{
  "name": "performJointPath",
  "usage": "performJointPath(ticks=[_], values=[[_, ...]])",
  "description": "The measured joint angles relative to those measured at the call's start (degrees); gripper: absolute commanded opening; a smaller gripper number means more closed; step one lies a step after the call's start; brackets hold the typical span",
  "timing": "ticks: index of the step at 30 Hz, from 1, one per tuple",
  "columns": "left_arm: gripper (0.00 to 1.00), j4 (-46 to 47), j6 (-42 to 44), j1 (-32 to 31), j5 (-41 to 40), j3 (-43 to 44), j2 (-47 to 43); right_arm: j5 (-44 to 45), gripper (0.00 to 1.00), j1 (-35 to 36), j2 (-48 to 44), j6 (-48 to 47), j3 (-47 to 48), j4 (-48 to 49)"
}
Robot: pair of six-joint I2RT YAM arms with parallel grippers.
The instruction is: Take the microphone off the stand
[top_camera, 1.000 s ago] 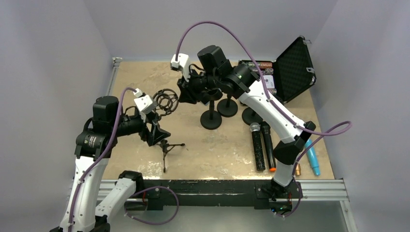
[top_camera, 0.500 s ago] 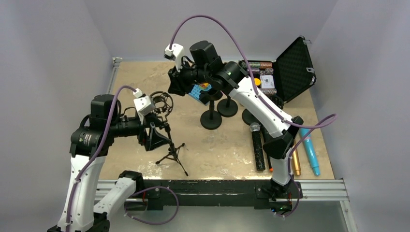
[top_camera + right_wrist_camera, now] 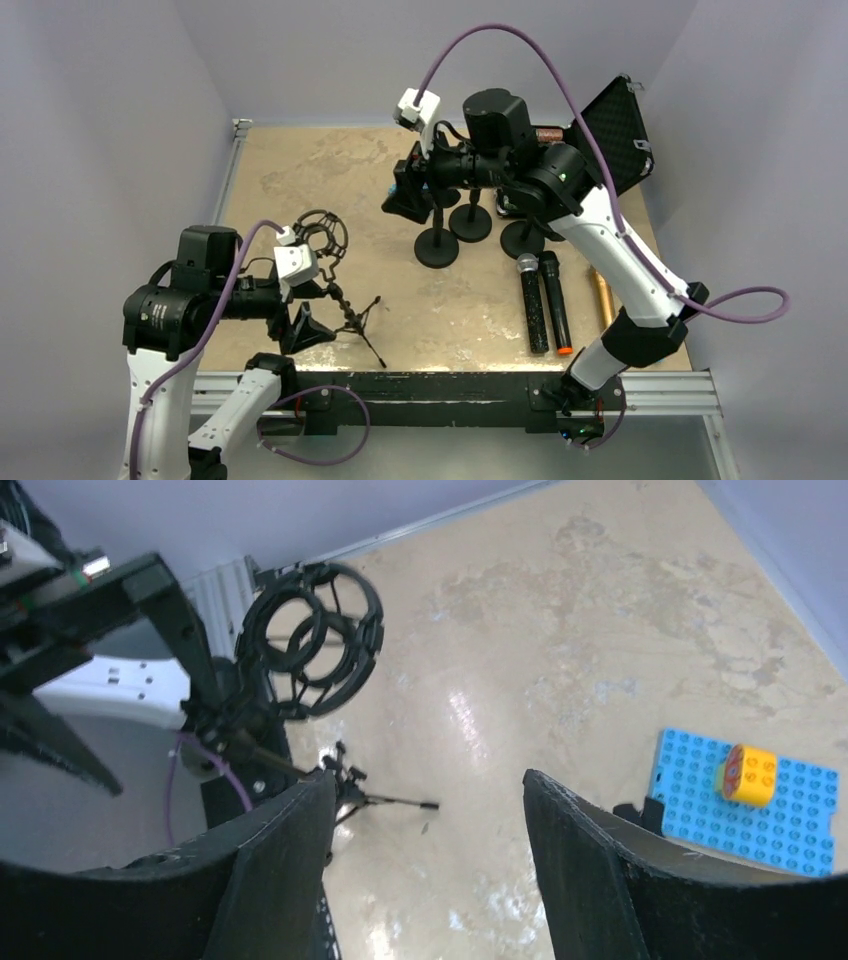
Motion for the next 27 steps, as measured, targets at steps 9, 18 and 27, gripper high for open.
performJointPath(ticks=[9,18,27], values=[[0.84,-0.83,-4.31,-2.36,-3.41,2.19,-5.57,-8.55,0.83,3.63,-1.55,-0.24,-6.54,-3.26],[0.87,-1.75,-8.13,-2.64,-12.55,9.75,-4.46,-14.69,0.88,9.29,4.24,2.62,-5.66,-3.8],[0.88,-2.99,-8.7,-2.64,-23.1,16.68,-8.59,-12.61,0.94,17.92,11.56,7.02,1.09,-1.36]])
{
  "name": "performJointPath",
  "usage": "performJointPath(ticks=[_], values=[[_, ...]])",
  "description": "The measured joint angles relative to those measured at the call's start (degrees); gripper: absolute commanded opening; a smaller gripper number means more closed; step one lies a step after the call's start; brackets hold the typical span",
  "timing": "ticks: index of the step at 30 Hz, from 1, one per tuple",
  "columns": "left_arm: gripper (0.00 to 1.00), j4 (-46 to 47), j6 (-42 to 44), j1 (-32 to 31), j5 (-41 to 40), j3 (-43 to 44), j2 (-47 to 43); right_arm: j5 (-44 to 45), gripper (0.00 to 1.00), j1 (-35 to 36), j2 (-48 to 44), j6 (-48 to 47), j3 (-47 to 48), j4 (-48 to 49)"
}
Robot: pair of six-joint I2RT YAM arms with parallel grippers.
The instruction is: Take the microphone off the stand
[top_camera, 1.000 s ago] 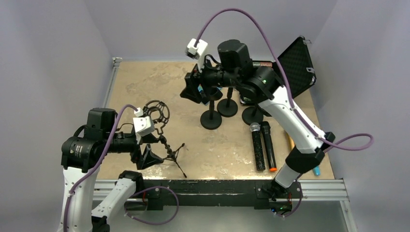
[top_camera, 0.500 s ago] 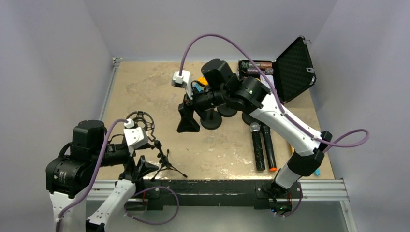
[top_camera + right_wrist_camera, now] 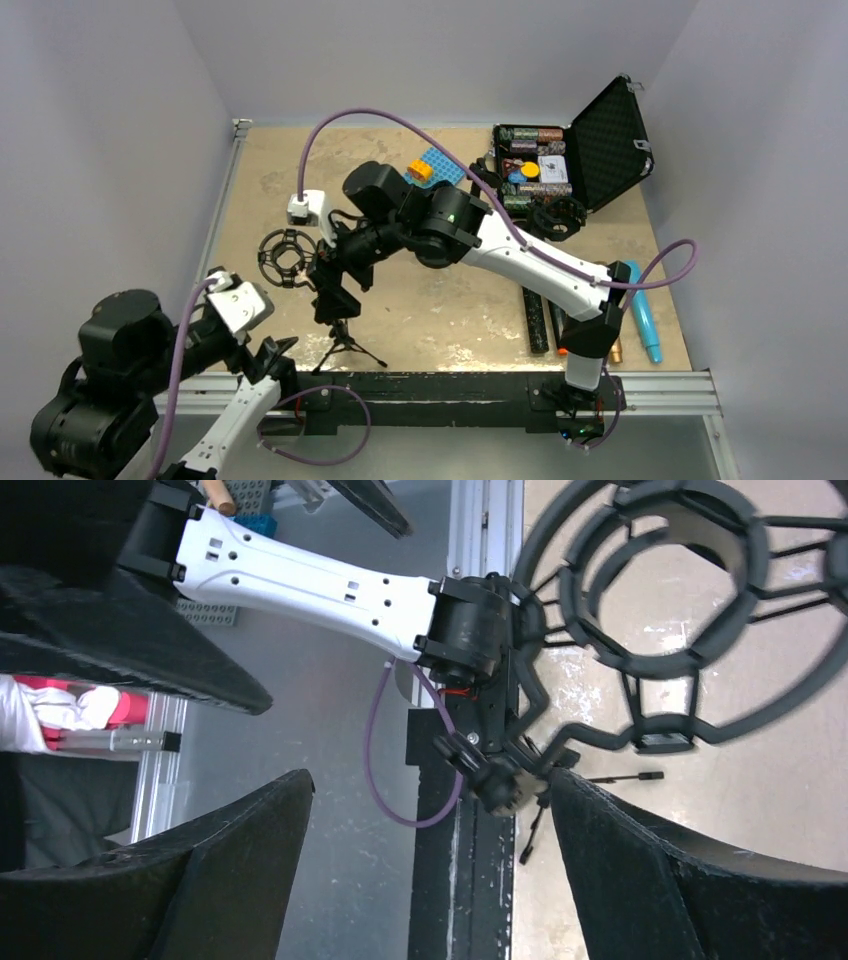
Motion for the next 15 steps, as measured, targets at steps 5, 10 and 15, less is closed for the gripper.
performJointPath(ticks=[5,10,15], values=[[0.88,-0.24,-0.5,0.0,-2.14,4.98,-2.03,7.65,0.95,4.46,1.16,2.08,1.4,0.48],[0.88,-0.42,-0.52,0.0,-3.04,5.86,-2.32,15.87,0.96,6.88,2.86,4.5,4.17,0.52],[0.88,-0.57,-0.55,0.0,-3.06,5.86,-2.34,22.62,0.87,7.21,5.35,7.1,4.96,0.55]])
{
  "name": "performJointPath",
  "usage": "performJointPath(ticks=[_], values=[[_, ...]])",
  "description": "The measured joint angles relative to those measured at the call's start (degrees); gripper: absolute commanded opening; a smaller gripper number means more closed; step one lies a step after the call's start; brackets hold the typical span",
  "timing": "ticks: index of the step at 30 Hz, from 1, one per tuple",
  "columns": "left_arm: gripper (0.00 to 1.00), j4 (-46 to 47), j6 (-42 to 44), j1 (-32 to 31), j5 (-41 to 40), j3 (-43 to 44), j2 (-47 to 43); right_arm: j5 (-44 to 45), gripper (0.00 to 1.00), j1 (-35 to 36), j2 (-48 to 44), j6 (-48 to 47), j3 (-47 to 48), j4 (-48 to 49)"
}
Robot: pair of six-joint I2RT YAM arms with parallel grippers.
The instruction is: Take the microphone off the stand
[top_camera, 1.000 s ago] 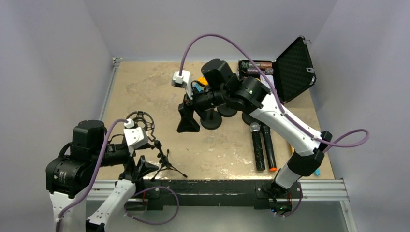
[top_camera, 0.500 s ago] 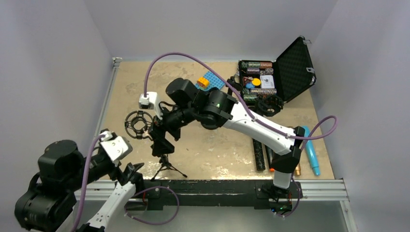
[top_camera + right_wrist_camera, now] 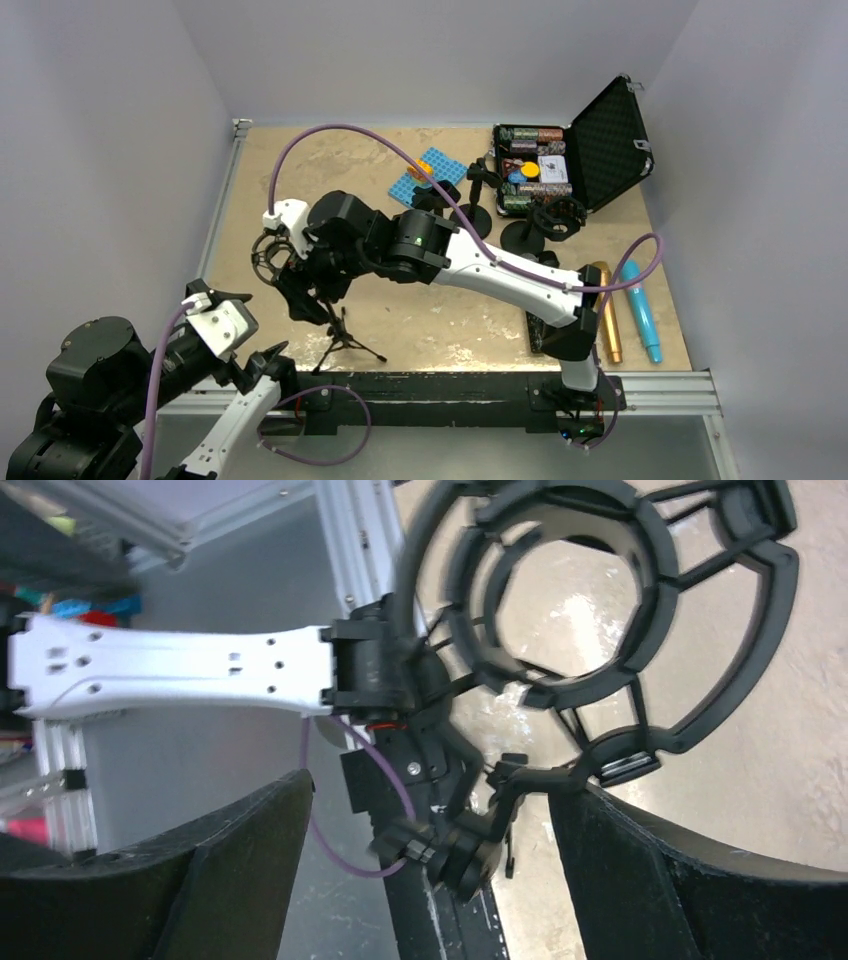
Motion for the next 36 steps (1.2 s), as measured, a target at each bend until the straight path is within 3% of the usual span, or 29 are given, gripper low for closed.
performJointPath(ticks=[10,17,24,28,32,36], values=[[0.88,-0.02,0.0,0.0,0.04,-0.22,-0.7,6.16,0.51,-0.13,3.67,0.39,0.37,0.09],[0.87,0.17,2.67,-0.04,3.15,-3.52,-2.08,0.92,0.24,-4.59,-1.88,-5.07,-6.47,1.01],[0.82,0.74,10.86,-0.04,12.24,-21.57,-9.49,-16.09,0.2,-20.48,-12.22,-13.81,-20.85,2.03],[0.77,8.26,11.65,-0.04,17.75,-33.64,-11.93,-23.47,0.19,-25.2,-19.96,-24.59,-30.88,3.87],[0.73,20.31,10.45,-0.07,23.47,-42.32,-7.37,-27.17,0.18,-25.07,-24.9,-34.91,-35.76,4.33],[0.72,32.61,7.63,-0.22,28.81,-44.83,4.66,-29.94,0.17,-25.09,-26.18,-42.23,-36.54,4.15]])
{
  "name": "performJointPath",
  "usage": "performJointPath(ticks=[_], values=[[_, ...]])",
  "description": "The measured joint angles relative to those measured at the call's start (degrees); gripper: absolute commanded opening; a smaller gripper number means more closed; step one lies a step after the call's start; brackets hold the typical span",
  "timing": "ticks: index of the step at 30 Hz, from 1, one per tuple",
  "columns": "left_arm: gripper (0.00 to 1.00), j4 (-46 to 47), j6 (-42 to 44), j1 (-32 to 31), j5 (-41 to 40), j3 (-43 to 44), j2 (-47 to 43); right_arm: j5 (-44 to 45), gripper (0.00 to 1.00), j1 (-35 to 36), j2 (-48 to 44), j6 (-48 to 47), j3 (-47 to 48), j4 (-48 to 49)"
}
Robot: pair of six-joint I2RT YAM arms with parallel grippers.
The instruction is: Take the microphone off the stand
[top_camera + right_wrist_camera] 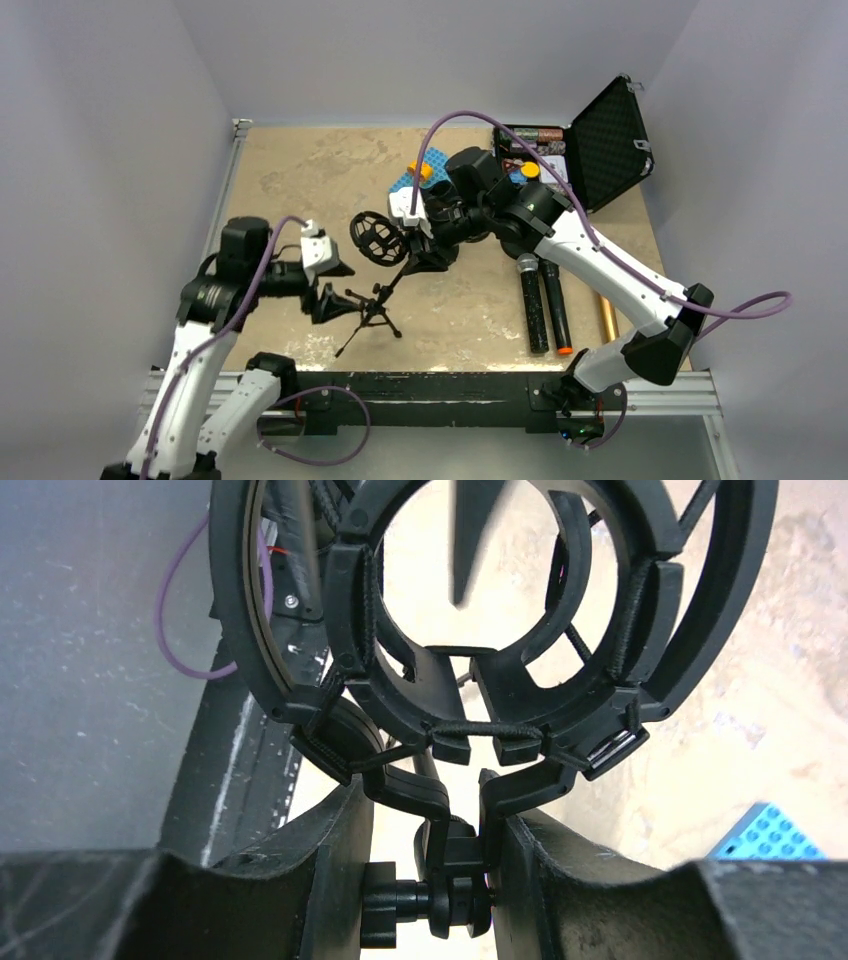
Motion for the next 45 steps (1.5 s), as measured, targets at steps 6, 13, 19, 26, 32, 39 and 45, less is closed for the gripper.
performJointPath(ticks=[6,13,19,26,32,39,45], values=[[0.72,10.93,-5.2,0.35,6.05,-0.13,14.01,-1.88,0.16,-0.98,0.76,-10.51,0.81,-1.18],[0.71,22.34,-14.62,2.12,8.98,-4.57,18.73,-3.02,0.16,-1.07,2.38,-18.86,3.06,-4.15],[0.63,31.12,-22.73,2.12,8.96,-7.1,25.4,-4.13,0.16,-0.7,2.1,-23.69,3.15,-6.21],[0.6,30.84,-23.67,2.05,11.19,-7.08,28.74,-4.68,0.16,-0.7,2.1,-26.51,3.48,-7.67],[0.6,20.02,-17.77,2.05,14.12,-3.74,30.67,-4.66,0.16,-0.68,2.14,-27.52,3.82,-8.5],[0.57,9.86,-11.08,2.05,15.28,-1.18,32.41,-4.66,0.15,-0.7,2.14,-27.76,3.89,-8.76],[0.56,15.82,-11.52,1.95,11.85,-3.89,26.62,-4.63,0.15,-0.7,2.14,-27.71,3.89,-8.74]])
